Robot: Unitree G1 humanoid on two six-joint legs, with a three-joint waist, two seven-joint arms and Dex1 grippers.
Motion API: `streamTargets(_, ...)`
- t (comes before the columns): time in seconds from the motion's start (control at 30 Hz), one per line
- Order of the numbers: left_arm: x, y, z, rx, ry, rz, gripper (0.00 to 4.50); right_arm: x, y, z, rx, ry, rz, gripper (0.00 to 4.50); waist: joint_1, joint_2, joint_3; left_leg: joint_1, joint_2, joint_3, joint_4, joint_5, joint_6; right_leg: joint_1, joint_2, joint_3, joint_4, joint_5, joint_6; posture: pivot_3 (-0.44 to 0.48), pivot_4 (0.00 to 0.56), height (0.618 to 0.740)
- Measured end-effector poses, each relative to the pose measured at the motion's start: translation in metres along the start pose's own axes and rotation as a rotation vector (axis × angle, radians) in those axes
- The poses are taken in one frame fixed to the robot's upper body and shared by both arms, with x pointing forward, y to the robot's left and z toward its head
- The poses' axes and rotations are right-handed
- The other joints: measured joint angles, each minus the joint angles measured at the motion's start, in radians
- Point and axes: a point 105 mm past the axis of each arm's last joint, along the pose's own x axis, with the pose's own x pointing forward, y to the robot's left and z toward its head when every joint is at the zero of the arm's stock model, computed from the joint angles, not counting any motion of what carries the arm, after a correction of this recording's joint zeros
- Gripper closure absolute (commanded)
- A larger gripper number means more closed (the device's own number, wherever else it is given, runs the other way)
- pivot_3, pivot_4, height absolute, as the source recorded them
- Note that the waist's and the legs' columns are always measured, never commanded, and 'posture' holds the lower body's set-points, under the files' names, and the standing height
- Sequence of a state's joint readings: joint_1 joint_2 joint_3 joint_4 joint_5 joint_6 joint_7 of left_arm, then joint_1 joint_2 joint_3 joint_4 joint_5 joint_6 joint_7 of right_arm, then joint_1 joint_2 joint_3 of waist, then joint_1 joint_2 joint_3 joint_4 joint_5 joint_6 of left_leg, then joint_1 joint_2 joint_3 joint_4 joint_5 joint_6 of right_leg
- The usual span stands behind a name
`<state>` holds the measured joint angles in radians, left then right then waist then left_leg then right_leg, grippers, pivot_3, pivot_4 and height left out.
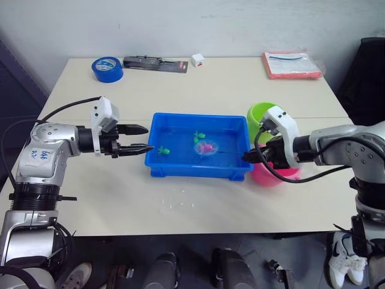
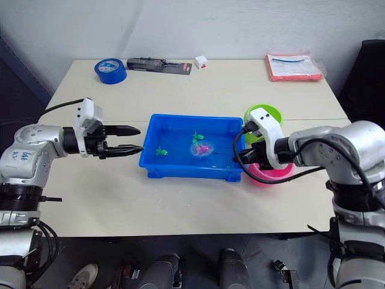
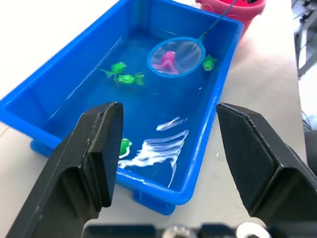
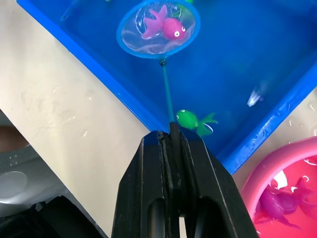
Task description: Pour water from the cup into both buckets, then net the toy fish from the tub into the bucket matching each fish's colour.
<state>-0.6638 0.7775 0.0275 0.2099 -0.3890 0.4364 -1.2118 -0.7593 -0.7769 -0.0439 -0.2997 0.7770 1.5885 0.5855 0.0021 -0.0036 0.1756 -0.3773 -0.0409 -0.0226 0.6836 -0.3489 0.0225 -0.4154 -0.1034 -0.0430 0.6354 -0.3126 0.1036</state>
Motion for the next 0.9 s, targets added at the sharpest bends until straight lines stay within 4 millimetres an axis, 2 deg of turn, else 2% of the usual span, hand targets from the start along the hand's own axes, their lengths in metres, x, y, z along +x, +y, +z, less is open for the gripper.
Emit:
streamTargets(0.1, 0.007, -0.004, 0.001, 0.001, -0.019, -0.030, 1.24, -0.017, -0.006, -0.014, -0.003, -0.107, -0.031, 3.70, 0.014, 0.000, 0.000, -0.001, 0.000, -0.001, 0.000, 0.000, 0.000, 0.000, 0.000, -0.001, -0.001, 0.000, 0.000, 0.000, 0.150, 0.737)
streamTargets(0.17, 0.008, -0.005, -0.001, -0.004, -0.019, -0.038, 1.24, -0.030, -0.010, -0.015, -0.007, -0.163, -0.057, 3.70, 0.015, 0.000, 0.000, -0.001, -0.001, 0.000, 0.001, 0.000, 0.000, 0.000, 0.000, 0.000, 0.000, 0.000, 0.000, 0.000, 0.150, 0.737)
streamTargets(0.3, 0.023, -0.009, 0.009, 0.018, -0.049, -0.105, 1.24, -0.075, -0.021, -0.011, -0.042, -0.325, -0.176, 3.70, 0.025, 0.000, 0.000, 0.000, 0.000, 0.000, 0.001, 0.000, 0.000, 0.001, 0.001, -0.001, 0.000, 0.000, 0.000, 0.000, 0.150, 0.737)
streamTargets(0.47, 0.038, -0.013, 0.014, 0.028, -0.074, -0.174, 1.24, -0.109, -0.032, -0.029, -0.008, -0.356, -0.289, 3.70, 0.023, 0.000, 0.000, 0.000, 0.000, 0.001, 0.001, 0.000, 0.001, 0.002, 0.002, 0.000, 0.000, 0.000, 0.000, 0.000, 0.150, 0.737)
streamTargets(0.57, 0.045, -0.012, 0.018, 0.034, -0.087, -0.202, 1.24, -0.127, -0.032, -0.053, -0.032, -0.298, -0.395, 3.70, 0.027, 0.000, 0.000, 0.000, 0.000, 0.001, 0.001, 0.000, 0.001, 0.002, 0.004, -0.001, 0.000, 0.000, 0.000, 0.000, 0.150, 0.737)
streamTargets(0.67, 0.047, -0.007, 0.017, 0.036, -0.083, -0.201, 1.24, -0.135, -0.032, -0.077, -0.063, -0.204, -0.465, 3.70, 0.026, 0.000, 0.000, 0.002, -0.001, 0.003, 0.001, 0.000, 0.001, 0.002, 0.005, -0.001, 0.001, 0.000, 0.000, 0.000, 0.150, 0.737)
streamTargets(0.73, 0.047, -0.005, 0.015, 0.033, -0.075, -0.199, 1.24, -0.135, -0.030, -0.086, -0.107, -0.162, -0.486, 3.70, 0.022, 0.000, 0.000, 0.003, 0.000, 0.005, 0.001, 0.000, 0.002, 0.003, 0.005, 0.000, 0.001, 0.000, 0.000, 0.000, 0.150, 0.737)
streamTargets(0.9, 0.052, -0.006, 0.019, 0.048, -0.084, -0.232, 1.24, -0.137, -0.028, -0.081, -0.311, -0.196, -0.585, 3.70, 0.023, 0.000, 0.000, 0.004, 0.001, 0.004, 0.000, 0.000, 0.002, 0.003, 0.006, 0.003, 0.001, 0.000, 0.001, 0.000, 0.150, 0.737)
